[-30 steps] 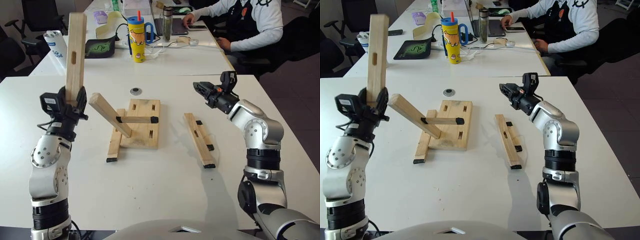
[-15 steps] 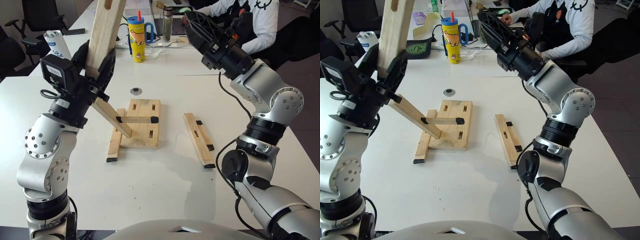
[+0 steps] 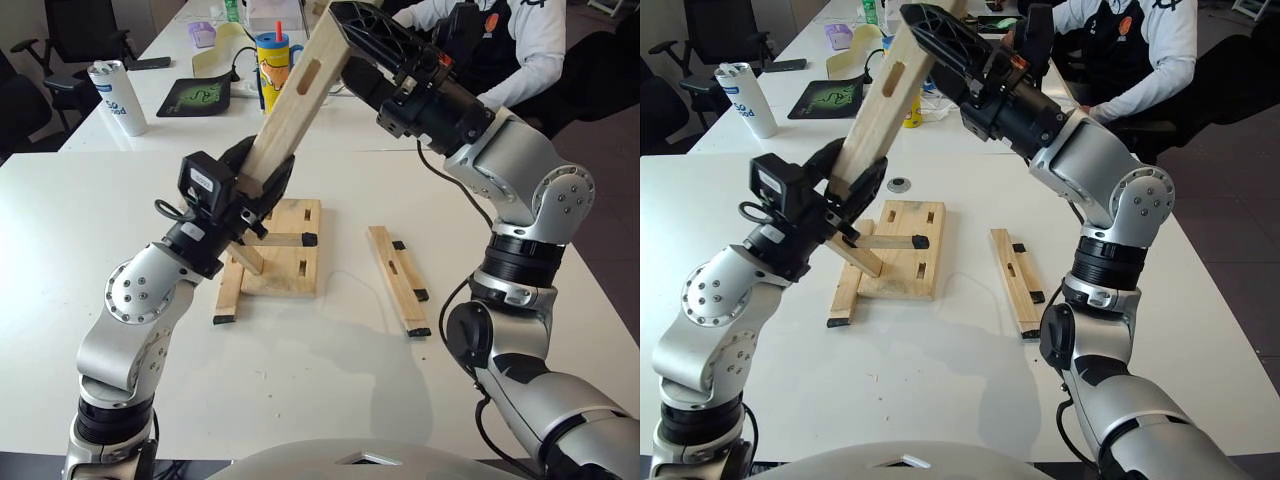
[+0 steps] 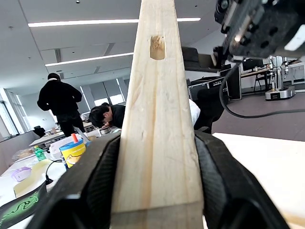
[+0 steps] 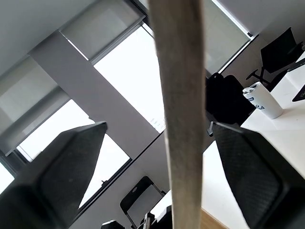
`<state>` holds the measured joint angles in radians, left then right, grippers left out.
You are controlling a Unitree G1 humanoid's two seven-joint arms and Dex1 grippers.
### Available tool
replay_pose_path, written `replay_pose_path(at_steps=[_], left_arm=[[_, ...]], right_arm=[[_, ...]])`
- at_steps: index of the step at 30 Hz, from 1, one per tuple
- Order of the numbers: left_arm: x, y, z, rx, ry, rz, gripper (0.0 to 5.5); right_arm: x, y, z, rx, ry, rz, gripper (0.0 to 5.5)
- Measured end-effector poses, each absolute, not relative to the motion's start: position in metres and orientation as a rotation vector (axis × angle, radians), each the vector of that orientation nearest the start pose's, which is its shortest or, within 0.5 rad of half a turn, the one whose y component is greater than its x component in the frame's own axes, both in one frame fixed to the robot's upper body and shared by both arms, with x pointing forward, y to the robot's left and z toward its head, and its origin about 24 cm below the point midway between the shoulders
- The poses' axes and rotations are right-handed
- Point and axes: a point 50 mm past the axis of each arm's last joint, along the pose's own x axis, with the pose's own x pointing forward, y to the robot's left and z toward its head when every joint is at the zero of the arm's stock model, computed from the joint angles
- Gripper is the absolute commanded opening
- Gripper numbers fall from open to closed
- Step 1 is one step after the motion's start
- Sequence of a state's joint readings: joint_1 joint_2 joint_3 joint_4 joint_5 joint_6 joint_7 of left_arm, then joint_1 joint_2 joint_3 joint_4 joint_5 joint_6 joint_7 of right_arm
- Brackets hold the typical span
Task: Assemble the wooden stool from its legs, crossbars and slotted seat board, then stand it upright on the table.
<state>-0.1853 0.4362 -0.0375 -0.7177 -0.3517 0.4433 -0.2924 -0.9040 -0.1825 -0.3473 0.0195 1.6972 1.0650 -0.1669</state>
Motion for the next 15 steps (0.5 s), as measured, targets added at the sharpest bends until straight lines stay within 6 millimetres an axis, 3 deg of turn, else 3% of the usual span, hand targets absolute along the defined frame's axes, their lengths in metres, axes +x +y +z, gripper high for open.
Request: replay_pose_path(at_steps=[3,15], left_arm=[[0.227,0.133,0.194,0.217,-0.36,-0.616,2.07],[0.227,0.14,0.175,0.277,-0.283,-0.634,2.07]], right_arm=[[0.304,-0.107,0.281,0.964,0.111,1.123,4.06],[0.322,-0.118,0.274,0.905,0.097,1.03,2.33]])
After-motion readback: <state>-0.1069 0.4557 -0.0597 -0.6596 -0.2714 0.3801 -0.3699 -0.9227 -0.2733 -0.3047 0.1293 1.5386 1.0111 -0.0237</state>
